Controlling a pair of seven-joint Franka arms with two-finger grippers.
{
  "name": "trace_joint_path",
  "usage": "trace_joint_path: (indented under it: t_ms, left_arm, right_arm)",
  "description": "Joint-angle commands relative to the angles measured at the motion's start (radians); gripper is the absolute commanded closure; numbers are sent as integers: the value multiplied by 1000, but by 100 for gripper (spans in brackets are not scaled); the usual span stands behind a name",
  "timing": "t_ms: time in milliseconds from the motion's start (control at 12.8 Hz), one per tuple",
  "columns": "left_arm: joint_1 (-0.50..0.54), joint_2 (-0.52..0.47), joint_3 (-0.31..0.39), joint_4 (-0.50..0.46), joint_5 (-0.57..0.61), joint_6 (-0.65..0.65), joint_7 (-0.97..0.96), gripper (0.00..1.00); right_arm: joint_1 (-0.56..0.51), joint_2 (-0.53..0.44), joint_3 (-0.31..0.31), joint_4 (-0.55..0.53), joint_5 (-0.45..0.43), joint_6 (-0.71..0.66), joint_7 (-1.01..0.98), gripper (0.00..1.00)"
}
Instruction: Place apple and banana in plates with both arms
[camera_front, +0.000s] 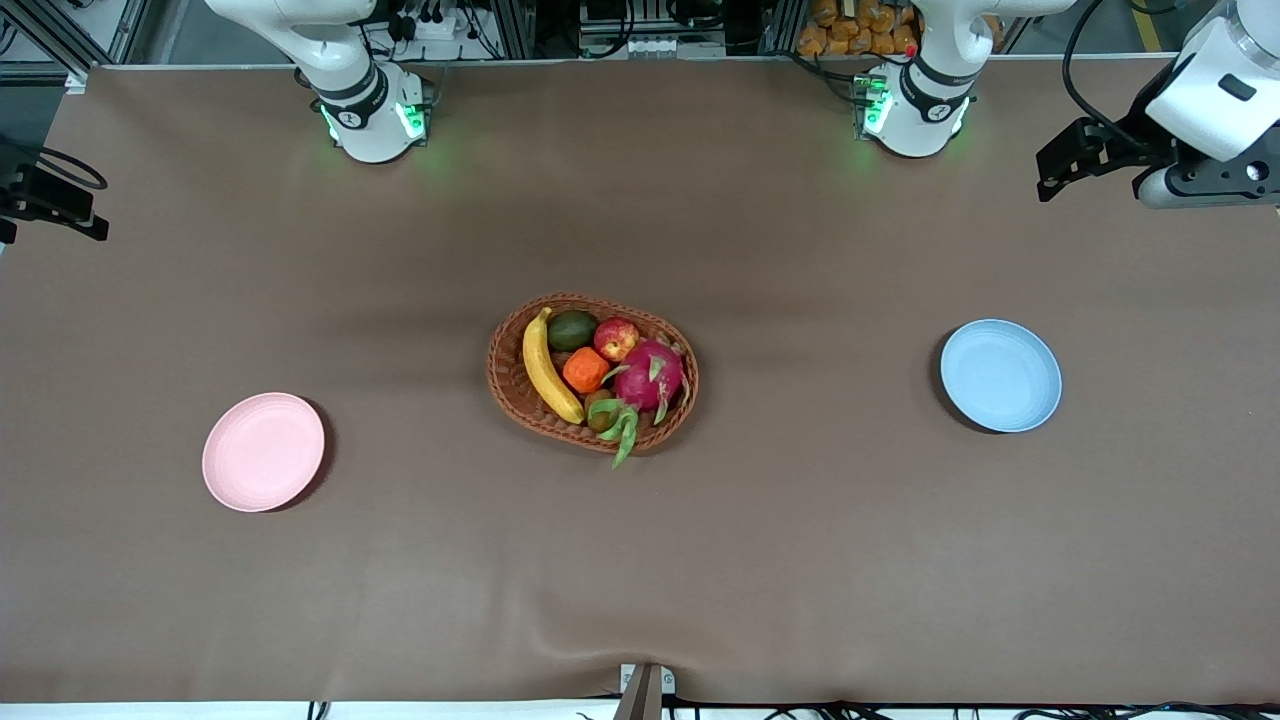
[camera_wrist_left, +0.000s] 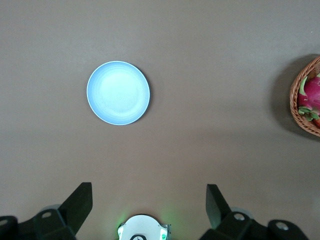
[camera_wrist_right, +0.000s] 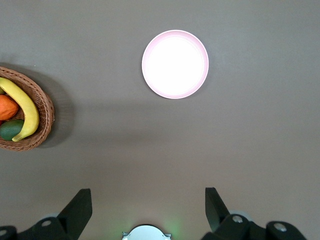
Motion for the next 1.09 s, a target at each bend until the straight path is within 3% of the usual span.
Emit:
trace_joint_path:
  t_ms: [0,312,859,1015]
  left_arm:
    - [-1,14,-6,19,-13,-21,-20,0]
    - [-3,86,-105,22,-56,0,-181,0]
    - [-10,294,-386,-32,-67,263,-863,0]
    - [-85,372,-397,-32,-53,343,-1049,0]
  right_arm:
    - [13,-14,-4,-21,7,2,10,0]
    - [13,-14,-4,-27,10,2,10,0]
    - [33,-14,-4,-27,12,3,13,0]
    - [30,-14,-4,-27,12,0,11,0]
